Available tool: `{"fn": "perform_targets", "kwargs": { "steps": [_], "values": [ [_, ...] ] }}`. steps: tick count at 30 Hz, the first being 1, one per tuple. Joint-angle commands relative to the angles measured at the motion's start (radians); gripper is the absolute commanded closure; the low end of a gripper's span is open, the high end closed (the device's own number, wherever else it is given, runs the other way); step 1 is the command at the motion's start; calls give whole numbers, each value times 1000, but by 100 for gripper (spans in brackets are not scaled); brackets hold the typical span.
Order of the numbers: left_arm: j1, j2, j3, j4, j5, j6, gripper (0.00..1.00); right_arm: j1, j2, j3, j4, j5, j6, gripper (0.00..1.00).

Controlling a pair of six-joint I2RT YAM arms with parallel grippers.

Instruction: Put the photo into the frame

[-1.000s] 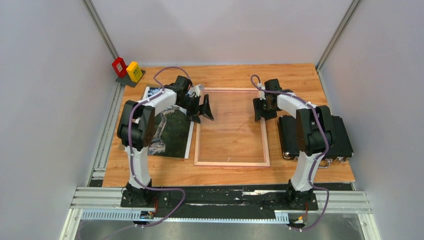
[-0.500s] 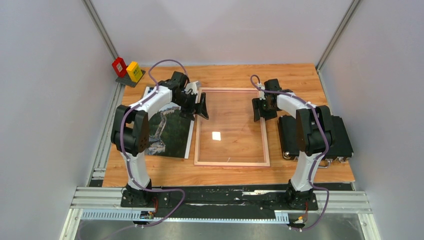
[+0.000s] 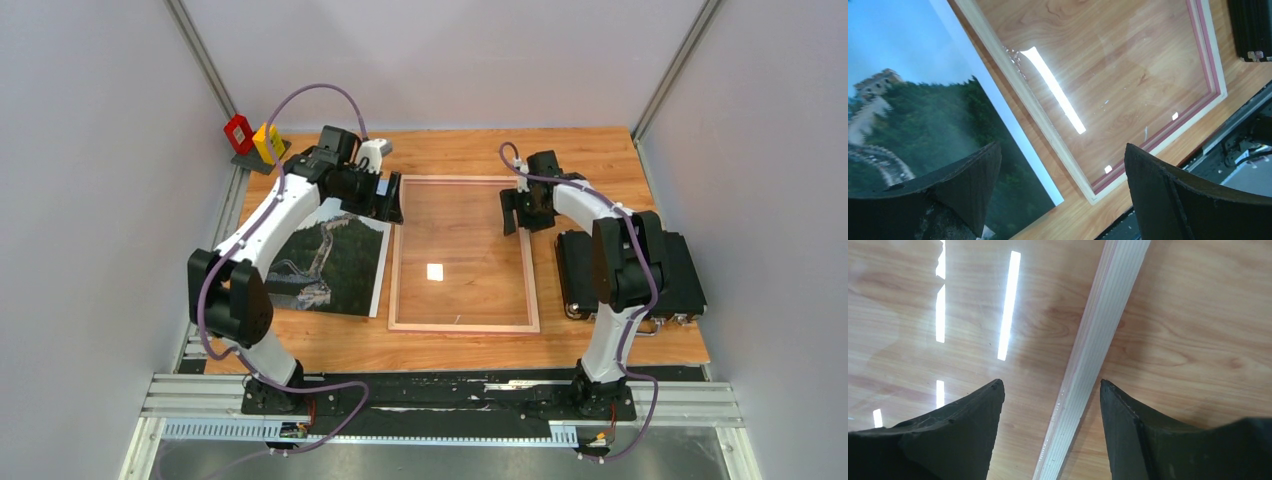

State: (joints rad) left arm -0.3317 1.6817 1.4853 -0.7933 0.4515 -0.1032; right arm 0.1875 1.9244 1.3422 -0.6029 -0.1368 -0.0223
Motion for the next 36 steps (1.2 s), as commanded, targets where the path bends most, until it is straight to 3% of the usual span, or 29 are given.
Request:
{"fn": "perform_targets", "kwargs": {
  "steps": [1,14,30,36],
  "values": [
    [14,-131,-13,4,-93,111,0,-12,-31,110,15,24,-19,31],
    [71,-306,-102,30,-188,197,0,-83,149,342,14,59,13,41],
    [75,-287,-138,56,-186,175,0,-98,291,444,14,6,89,57],
    [80,-293,-155,60,-210,185,0,-107,317,472,14,-1,112,70]
  ]
}}
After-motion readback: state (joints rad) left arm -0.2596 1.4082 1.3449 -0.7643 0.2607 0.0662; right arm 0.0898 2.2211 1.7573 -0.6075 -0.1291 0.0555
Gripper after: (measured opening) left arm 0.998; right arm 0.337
